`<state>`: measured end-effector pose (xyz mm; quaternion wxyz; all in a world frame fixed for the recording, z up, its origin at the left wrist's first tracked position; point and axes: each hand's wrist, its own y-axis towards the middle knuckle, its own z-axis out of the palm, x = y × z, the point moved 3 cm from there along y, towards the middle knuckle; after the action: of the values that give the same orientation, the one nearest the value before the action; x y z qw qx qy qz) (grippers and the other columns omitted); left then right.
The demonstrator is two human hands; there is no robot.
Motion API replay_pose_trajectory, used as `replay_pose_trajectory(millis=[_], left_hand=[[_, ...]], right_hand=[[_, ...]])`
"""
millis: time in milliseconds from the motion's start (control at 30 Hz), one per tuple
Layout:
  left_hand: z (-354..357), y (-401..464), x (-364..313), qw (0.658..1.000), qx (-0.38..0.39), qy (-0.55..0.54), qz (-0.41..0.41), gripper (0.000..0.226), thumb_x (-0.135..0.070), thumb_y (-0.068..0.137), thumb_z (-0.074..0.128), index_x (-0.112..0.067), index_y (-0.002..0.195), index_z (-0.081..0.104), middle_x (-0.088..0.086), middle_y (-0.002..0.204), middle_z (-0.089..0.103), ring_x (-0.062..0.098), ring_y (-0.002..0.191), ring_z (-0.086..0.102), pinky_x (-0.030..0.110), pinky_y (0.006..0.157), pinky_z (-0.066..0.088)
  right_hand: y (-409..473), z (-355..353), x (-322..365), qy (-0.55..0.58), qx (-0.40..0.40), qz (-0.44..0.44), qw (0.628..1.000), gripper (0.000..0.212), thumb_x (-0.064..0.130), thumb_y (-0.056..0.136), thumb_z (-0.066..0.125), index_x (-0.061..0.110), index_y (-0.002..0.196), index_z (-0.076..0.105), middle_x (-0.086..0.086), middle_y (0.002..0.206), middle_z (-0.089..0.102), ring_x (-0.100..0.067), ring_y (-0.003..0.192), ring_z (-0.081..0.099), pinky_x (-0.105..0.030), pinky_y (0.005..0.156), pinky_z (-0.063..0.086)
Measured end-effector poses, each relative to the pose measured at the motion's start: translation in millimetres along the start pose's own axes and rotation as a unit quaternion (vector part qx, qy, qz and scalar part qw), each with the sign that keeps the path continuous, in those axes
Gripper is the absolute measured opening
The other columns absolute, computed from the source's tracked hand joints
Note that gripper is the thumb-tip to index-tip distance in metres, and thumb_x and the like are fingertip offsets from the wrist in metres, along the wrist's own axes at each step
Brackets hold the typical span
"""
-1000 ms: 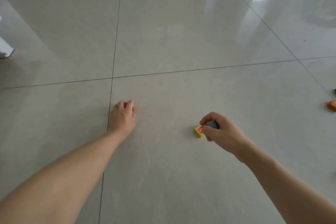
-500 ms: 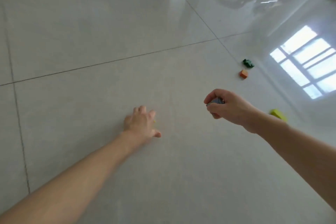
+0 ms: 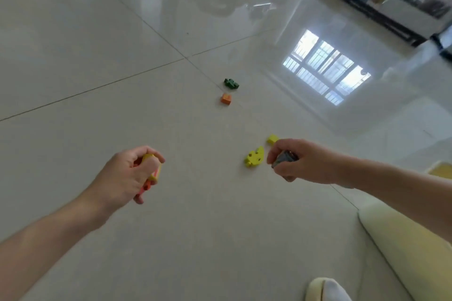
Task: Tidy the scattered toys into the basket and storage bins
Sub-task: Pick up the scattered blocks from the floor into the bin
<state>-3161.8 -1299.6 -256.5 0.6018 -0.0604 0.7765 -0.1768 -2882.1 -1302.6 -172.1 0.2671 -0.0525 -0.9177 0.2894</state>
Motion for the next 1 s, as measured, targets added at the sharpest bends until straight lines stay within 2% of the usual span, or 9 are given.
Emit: replay_pose_trajectory(millis=[100,167,233,333,433,500,700,867,1000], left_hand=[[40,5,-35,0.998,0.055,-0.018,-0.005,0.017,-0.009,0.094,0.047,-0.01,0.088,0.063,0.015,0.066,0.057,0.009,0.049,0.055,0.025,0.037,0.048],[66,12,-58,0.997,0.078,0.012,0.004,0.018,-0.01,0.093,0.048,-0.011,0.086,0.064,0.011,0.063,0.057,0.015,0.056,0.057,0.027,0.038,0.049],[84,18,-78,0.996,0.077,0.038,0.006,0.018,-0.011,0.093,0.048,-0.013,0.085,0.064,0.011,0.063,0.058,0.02,0.06,0.056,0.027,0.038,0.05],[107,23,-106,0.997,0.051,0.051,-0.008,0.016,-0.013,0.094,0.049,-0.01,0.087,0.063,0.015,0.068,0.059,0.019,0.058,0.055,0.026,0.038,0.051],[118,22,-121,0.998,0.002,0.039,-0.044,0.017,-0.016,0.094,0.049,-0.008,0.086,0.062,0.018,0.07,0.058,0.007,0.043,0.056,0.024,0.036,0.05],[121,19,-123,0.997,-0.025,0.033,-0.066,0.017,-0.017,0.093,0.049,-0.009,0.085,0.062,0.02,0.07,0.059,0.006,0.04,0.055,0.024,0.036,0.049],[149,25,-118,0.992,-0.074,0.024,-0.1,0.018,-0.02,0.093,0.049,-0.011,0.085,0.062,0.019,0.075,0.061,0.02,0.062,0.056,0.022,0.038,0.05],[190,42,-131,0.993,-0.067,-0.021,-0.098,0.019,-0.021,0.094,0.047,-0.011,0.087,0.061,0.019,0.075,0.061,0.018,0.063,0.058,0.022,0.038,0.05],[253,55,-157,0.997,-0.009,-0.033,-0.076,0.02,-0.021,0.094,0.046,-0.011,0.09,0.062,0.015,0.068,0.062,0.019,0.062,0.057,0.021,0.037,0.05]], right_hand=[[-7,-20,-46,0.243,-0.06,-0.019,0.968,0.009,0.0,0.087,0.056,0.008,0.088,0.059,-0.005,0.074,0.056,-0.018,0.072,0.058,-0.024,0.064,0.053],[0,-32,-79,0.299,-0.126,-0.013,0.946,0.009,0.002,0.086,0.058,0.009,0.081,0.057,-0.003,0.064,0.054,-0.018,0.066,0.056,-0.023,0.057,0.048],[23,-37,-109,0.277,-0.176,0.018,0.945,0.016,0.015,0.085,0.065,0.013,0.075,0.053,0.003,0.055,0.05,-0.013,0.053,0.052,-0.02,0.052,0.04],[72,-30,-133,0.192,-0.165,0.043,0.966,0.029,0.039,0.078,0.069,0.02,0.094,0.054,-0.001,0.079,0.055,-0.017,0.055,0.056,-0.023,0.058,0.049],[118,-7,-133,0.007,-0.107,0.003,0.994,0.068,0.052,0.076,0.067,0.032,0.134,0.038,-0.001,0.127,0.047,-0.022,0.101,0.058,-0.034,0.094,0.045],[136,11,-127,-0.042,-0.086,-0.009,0.995,0.08,0.052,0.077,0.066,0.033,0.143,0.026,-0.003,0.145,0.03,-0.025,0.124,0.047,-0.036,0.1,0.039],[151,32,-129,-0.097,-0.109,-0.044,0.988,0.046,0.04,0.081,0.062,0.019,0.119,0.047,-0.01,0.127,0.035,-0.032,0.099,0.059,-0.03,0.072,0.039],[122,2,-145,0.109,-0.091,-0.052,0.988,0.049,0.043,0.074,0.071,0.024,0.115,0.052,-0.001,0.122,0.041,-0.02,0.1,0.054,-0.028,0.082,0.044],[38,-70,-186,0.345,-0.222,-0.082,0.908,0.031,0.038,0.071,0.077,0.041,0.09,0.052,0.013,0.101,0.047,0.007,0.074,0.053,-0.006,0.064,0.043]])
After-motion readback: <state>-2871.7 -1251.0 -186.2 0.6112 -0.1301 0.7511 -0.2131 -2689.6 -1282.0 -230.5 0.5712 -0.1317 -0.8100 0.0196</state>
